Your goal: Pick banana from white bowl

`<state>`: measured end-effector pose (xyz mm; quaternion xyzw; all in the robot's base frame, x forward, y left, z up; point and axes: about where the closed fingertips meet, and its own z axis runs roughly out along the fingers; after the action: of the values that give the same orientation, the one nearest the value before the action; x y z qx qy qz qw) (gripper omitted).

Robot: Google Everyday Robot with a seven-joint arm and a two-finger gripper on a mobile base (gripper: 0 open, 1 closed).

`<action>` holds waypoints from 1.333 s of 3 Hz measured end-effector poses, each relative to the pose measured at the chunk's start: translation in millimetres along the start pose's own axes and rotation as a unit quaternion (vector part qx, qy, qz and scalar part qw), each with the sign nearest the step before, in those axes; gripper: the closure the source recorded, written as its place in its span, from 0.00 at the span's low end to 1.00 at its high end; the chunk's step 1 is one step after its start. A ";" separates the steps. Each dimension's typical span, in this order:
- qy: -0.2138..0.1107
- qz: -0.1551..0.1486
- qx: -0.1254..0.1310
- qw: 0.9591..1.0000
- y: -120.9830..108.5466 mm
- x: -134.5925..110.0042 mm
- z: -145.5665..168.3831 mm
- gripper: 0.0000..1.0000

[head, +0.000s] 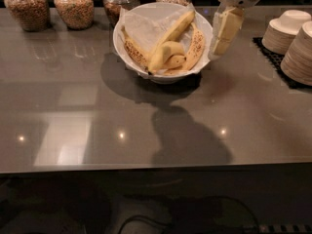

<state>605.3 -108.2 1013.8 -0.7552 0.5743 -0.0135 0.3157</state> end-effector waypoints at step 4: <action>-0.016 -0.094 -0.023 0.995 -11.4 5.0 34.0 0.00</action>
Offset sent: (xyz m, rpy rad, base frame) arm 0.0073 0.0053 0.0143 0.0079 -0.0400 0.0306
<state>629.8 -95.3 990.5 -0.8131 0.4957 -0.0179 0.3048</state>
